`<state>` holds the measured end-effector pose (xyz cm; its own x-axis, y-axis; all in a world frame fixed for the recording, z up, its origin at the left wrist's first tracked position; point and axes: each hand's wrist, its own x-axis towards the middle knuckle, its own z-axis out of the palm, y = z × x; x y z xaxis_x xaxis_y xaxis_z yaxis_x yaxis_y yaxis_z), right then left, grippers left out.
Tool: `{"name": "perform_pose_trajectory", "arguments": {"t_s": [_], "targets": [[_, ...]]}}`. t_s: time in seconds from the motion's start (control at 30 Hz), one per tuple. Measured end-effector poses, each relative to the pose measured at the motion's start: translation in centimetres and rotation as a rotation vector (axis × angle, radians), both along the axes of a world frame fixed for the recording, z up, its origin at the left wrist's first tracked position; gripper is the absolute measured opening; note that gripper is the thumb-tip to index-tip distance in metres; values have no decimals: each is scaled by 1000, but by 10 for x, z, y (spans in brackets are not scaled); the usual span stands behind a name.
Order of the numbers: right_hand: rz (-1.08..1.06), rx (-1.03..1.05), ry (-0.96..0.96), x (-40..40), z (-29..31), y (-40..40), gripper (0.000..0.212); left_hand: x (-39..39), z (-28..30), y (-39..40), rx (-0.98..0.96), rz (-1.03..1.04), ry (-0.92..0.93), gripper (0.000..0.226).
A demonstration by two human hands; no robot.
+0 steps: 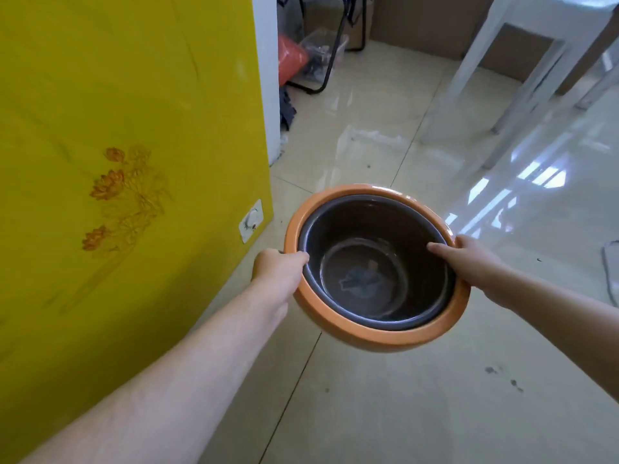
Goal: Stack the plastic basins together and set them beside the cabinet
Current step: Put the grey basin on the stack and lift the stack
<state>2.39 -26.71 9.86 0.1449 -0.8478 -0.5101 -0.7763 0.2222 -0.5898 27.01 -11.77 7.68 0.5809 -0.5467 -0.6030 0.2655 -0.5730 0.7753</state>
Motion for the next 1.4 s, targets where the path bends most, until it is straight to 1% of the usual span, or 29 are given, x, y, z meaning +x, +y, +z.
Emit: {"name": "perform_pose_trajectory", "arguments": {"t_s": [0.1, 0.23, 0.33, 0.4, 0.47, 0.57, 0.63, 0.7, 0.8, 0.93, 1.03, 1.13, 1.17, 1.23, 1.27, 1.37, 1.4], "targets": [[9, -28, -14, 13, 12, -34, 29, 11, 14, -39, 9, 15, -45, 13], [-10, -30, -47, 17, 6, -90, 31, 11, 31, -97, 84, 34, -106, 15], [-21, 7, -129, 21, 0, -135, 29, 11, 42, -142, 143, 22, -119, 19], [-31, 4, -182, 24, -3, -166, 32, 17, 44, -173, 171, 86, -115, 17], [-17, -13, -209, 31, -10, -196, 39, 25, 41, -198, 195, 170, -74, 16], [21, -50, -244, 54, -25, -240, 32, 41, 24, -228, 152, 320, 33, 23], [78, -66, -256, 76, -36, -264, 26, 54, 4, -241, 95, 407, 115, 20], [111, -46, -279, 101, -52, -286, 26, 64, -17, -250, 38, 498, 170, 18], [98, 27, -319, 139, -75, -311, 27, 75, -46, -257, -32, 609, 203, 26], [43, 103, -379, 184, -101, -324, 36, 80, -74, -251, -75, 666, 220, 31], [14, 108, -398, 207, -118, -326, 43, 83, -91, -243, -93, 719, 231, 34], [33, 105, -419, 222, -125, -327, 44, 90, -103, -240, -116, 772, 238, 33], [43, 98, -416, 226, -125, -328, 44, 91, -106, -240, -120, 778, 252, 29], [62, 84, -404, 232, -125, -330, 42, 95, -112, -242, -122, 792, 281, 14], [71, 76, -397, 234, -127, -330, 41, 95, -113, -242, -133, 805, 295, 12], [108, 60, -386, 237, -121, -327, 32, 99, -111, -243, -92, 787, 309, 19], [106, 50, -378, 237, -121, -327, 30, 100, -111, -243, -90, 778, 306, 29]]}}
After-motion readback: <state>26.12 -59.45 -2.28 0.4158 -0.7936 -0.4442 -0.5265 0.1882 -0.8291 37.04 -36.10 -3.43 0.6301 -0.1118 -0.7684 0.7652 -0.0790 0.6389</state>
